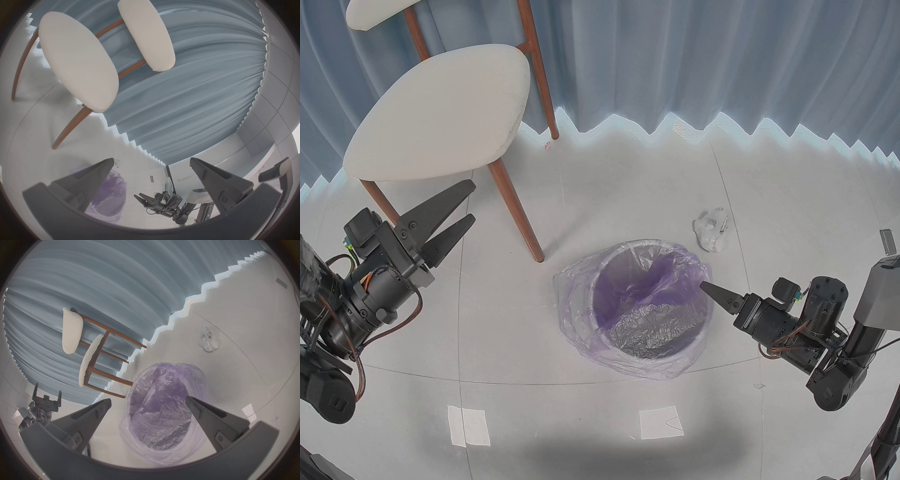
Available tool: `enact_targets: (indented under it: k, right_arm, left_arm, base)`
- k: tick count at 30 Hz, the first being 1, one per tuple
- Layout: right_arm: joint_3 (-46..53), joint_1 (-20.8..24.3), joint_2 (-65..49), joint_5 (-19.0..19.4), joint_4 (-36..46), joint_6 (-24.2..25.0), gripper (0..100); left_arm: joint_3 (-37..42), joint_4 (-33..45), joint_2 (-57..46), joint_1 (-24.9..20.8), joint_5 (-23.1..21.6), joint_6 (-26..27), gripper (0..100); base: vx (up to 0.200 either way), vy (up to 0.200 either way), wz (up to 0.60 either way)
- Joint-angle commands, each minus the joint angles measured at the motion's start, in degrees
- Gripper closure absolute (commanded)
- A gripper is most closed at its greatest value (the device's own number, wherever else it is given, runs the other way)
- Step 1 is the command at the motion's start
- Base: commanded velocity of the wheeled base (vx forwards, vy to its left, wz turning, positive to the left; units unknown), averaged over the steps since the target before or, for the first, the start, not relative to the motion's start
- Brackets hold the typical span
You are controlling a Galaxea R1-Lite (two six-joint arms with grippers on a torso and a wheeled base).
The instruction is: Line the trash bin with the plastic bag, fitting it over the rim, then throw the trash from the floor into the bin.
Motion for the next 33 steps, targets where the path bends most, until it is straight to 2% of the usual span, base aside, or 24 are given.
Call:
enact_targets:
  k: [1, 7, 14, 19, 23, 26, 29, 33]
  right_arm:
    - [0.44, 0.33, -2.82, -0.06, -0.23, -0.11, 0]
    - [-0.97, -1.61, -6.60, -0.23, 8.73, -1.86, 0]
    - [-3.60, -10.40, -12.93, 0.03, 25.26, -10.21, 0]
    - [-3.69, -15.05, -12.84, 0.12, 26.05, -16.28, 0]
    - [-2.55, -17.96, -12.40, 0.21, 26.05, -20.94, 0]
    - [0.09, -17.52, -13.28, 1.53, 26.05, -22.17, 0]
    - [5.54, -13.38, -14.68, 4.25, 26.31, -22.25, 0]
    - [5.89, -10.75, -13.89, 3.11, 28.25, -21.46, 0]
  left_arm:
    - [0.97, -0.01, -3.25, -2.02, 0.34, 0.00, 0]
    - [2.46, -0.01, -4.83, -5.88, 0.52, 0.79, 0]
    - [6.59, -0.01, -6.41, -15.11, 1.31, 3.51, 0]
    - [9.06, -0.01, -0.70, -20.91, 5.61, 8.35, 0]
    - [9.32, -0.01, 5.89, -21.35, 8.52, 14.68, 0]
    - [9.32, -0.01, 6.33, -21.44, 8.52, 14.85, 0]
    - [9.41, -0.01, 6.33, -22.23, 8.52, 12.74, 0]
    - [10.29, -0.01, 6.77, -22.76, 8.52, 12.04, 0]
  base:
    - [0.000, 0.200, 0.00]
    - [0.000, 0.200, 0.00]
    - [0.000, 0.200, 0.00]
    - [0.000, 0.200, 0.00]
    - [0.000, 0.200, 0.00]
    - [0.000, 0.133, 0.00]
    - [0.000, 0.000, 0.00]
    - [0.000, 0.000, 0.00]
